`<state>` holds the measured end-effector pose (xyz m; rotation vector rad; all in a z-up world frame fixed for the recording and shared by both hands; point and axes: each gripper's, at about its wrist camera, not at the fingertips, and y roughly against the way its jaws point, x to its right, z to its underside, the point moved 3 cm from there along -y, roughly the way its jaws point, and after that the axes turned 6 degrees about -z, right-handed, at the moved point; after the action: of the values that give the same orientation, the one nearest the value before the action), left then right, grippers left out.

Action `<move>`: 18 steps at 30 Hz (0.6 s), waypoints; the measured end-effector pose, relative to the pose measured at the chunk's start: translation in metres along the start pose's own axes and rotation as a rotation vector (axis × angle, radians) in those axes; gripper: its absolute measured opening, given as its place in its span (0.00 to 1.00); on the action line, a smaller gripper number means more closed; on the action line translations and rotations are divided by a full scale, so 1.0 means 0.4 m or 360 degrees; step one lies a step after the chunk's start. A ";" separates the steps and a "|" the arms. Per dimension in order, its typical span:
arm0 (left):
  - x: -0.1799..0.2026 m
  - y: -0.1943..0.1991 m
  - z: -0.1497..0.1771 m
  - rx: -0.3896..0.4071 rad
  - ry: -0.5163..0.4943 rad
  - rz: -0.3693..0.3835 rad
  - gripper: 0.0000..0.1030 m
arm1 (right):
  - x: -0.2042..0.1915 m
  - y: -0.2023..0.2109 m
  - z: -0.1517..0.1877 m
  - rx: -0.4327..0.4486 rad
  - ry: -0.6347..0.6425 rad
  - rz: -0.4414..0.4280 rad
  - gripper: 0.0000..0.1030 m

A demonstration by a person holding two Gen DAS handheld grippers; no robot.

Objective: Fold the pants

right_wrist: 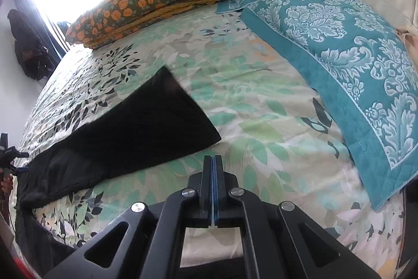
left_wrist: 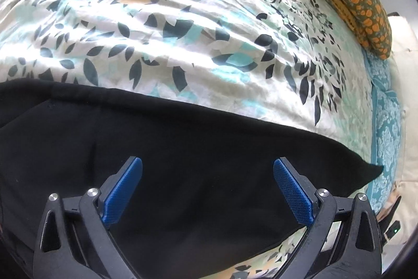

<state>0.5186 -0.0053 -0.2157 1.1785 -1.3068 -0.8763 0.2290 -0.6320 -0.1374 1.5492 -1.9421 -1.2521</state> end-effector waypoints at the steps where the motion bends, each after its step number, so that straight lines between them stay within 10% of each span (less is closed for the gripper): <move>1: 0.002 0.000 0.009 0.0012 0.0009 0.0003 0.98 | -0.001 0.001 0.001 -0.0015 0.0032 0.0022 0.02; 2: 0.003 -0.005 0.019 0.0026 0.0011 0.0001 0.98 | -0.004 -0.003 -0.002 -0.0034 0.0058 0.0030 0.09; 5: 0.000 -0.012 0.041 0.0035 -0.0028 -0.0074 0.98 | -0.012 -0.039 -0.037 -0.0081 0.0090 0.0015 0.90; 6: -0.001 -0.015 0.049 0.0033 -0.0052 -0.0106 0.98 | -0.012 -0.059 -0.056 -0.0083 0.0085 -0.0011 0.95; 18: -0.065 0.095 0.150 0.0085 -0.0204 -0.0119 0.98 | -0.040 -0.499 -0.310 -0.0351 -0.0045 0.0026 0.76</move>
<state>0.4514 0.0199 -0.1919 1.2363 -1.4043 -0.9901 0.4436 -0.6701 -0.2268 1.4099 -1.7612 -1.4347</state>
